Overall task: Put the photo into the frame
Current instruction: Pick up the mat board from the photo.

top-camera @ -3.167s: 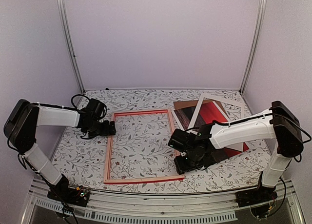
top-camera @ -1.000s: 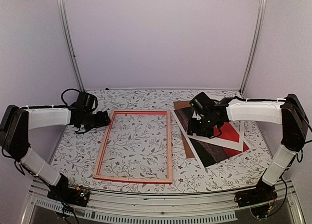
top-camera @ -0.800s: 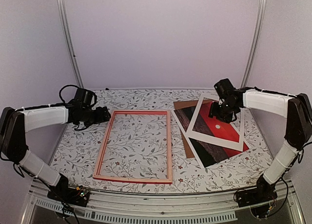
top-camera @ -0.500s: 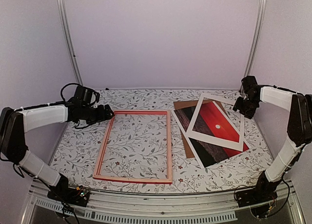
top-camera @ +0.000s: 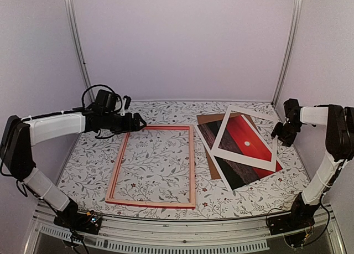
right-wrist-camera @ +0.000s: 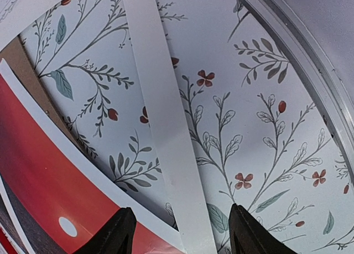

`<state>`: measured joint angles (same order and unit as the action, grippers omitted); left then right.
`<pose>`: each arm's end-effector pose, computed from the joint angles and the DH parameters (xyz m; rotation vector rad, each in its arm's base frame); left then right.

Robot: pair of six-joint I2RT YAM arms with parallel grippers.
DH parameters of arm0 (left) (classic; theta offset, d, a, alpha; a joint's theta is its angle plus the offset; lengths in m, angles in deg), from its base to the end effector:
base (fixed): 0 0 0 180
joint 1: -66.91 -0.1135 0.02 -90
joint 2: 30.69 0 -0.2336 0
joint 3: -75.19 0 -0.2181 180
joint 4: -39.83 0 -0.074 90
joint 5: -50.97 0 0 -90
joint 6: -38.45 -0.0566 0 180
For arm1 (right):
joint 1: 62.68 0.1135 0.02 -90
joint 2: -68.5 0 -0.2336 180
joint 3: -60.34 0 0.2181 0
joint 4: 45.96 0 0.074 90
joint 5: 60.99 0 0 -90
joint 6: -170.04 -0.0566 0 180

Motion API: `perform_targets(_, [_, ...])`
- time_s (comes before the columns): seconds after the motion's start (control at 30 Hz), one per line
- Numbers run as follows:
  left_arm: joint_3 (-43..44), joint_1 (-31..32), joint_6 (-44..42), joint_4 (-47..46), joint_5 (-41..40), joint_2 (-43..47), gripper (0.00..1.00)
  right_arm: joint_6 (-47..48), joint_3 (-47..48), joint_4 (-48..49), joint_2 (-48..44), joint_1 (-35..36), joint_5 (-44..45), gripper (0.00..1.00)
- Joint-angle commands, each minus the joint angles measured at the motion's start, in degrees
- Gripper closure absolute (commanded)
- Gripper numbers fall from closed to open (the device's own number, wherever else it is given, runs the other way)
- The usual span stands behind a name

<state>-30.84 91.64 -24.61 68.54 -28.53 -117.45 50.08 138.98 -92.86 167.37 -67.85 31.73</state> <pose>0.2832 -0.1418 0.2125 0.0524 2.3741 -0.6620 0.3099 -0.0307 0.1486 0.8398 2.6094 0.0555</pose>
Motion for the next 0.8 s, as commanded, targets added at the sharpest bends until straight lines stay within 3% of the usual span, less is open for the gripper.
perform_targets(0.0, [3.28,3.11,-1.36,-0.36,1.12,-2.64,0.13,1.42,-2.12,4.21,1.79,-1.96,-5.75,0.38])
perform_targets(0.4, [9.33,8.97,-1.19,0.17,0.78,-8.22,0.13,2.18,-7.14,11.24,4.15,-4.88,-15.20,0.43])
perform_targets(0.77, [14.34,11.89,-1.99,-0.07,3.27,-15.19,0.13,1.45,-11.99,15.59,1.64,-6.29,-20.27,0.56])
